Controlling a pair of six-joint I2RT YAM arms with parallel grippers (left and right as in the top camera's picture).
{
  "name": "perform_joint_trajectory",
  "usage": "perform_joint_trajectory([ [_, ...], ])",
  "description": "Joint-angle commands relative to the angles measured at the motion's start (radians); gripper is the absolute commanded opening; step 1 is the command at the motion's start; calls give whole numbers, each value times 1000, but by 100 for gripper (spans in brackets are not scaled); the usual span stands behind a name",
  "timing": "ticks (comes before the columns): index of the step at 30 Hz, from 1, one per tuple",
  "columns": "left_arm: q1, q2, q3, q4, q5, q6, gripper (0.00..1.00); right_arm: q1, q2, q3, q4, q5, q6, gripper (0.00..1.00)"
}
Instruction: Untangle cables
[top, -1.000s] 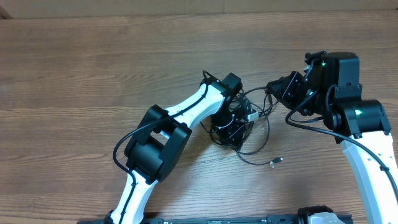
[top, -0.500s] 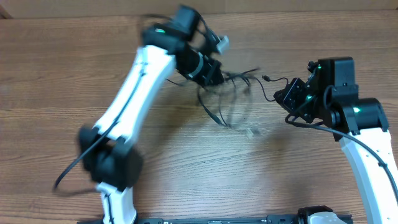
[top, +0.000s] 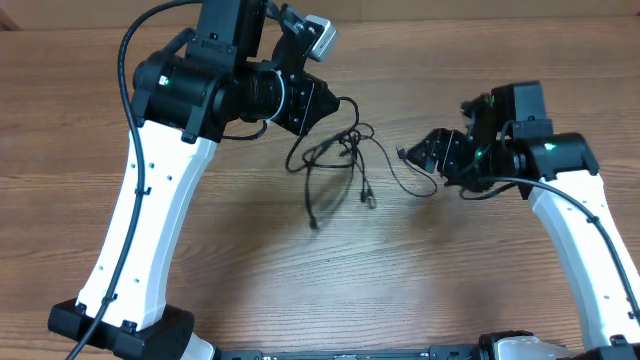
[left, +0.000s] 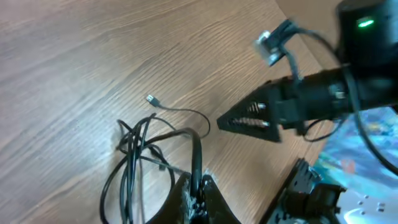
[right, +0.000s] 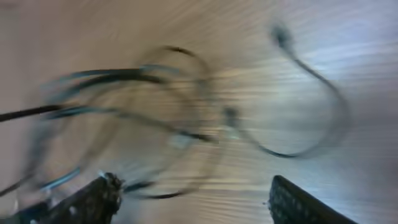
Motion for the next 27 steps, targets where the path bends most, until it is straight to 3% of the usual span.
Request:
perform_joint_trajectory([
  [1,6,-11,7,15,15,-90,4,18,-30,128,11,-252,-161,80],
  [10,10,-11,7,41,88,-203,4,137,0,131,31,-269,-117,70],
  [13,10,-11,7,41,84,-235,4,215,39,130,30,-93,193,49],
  [15,10,-10,6,41,76,-251,4,255,63,126,44,-73,338,44],
  [20,10,-10,6,42,51,-272,4,333,102,104,149,-30,601,48],
  [27,10,-9,7,42,50,-272,4,350,147,104,188,5,665,44],
])
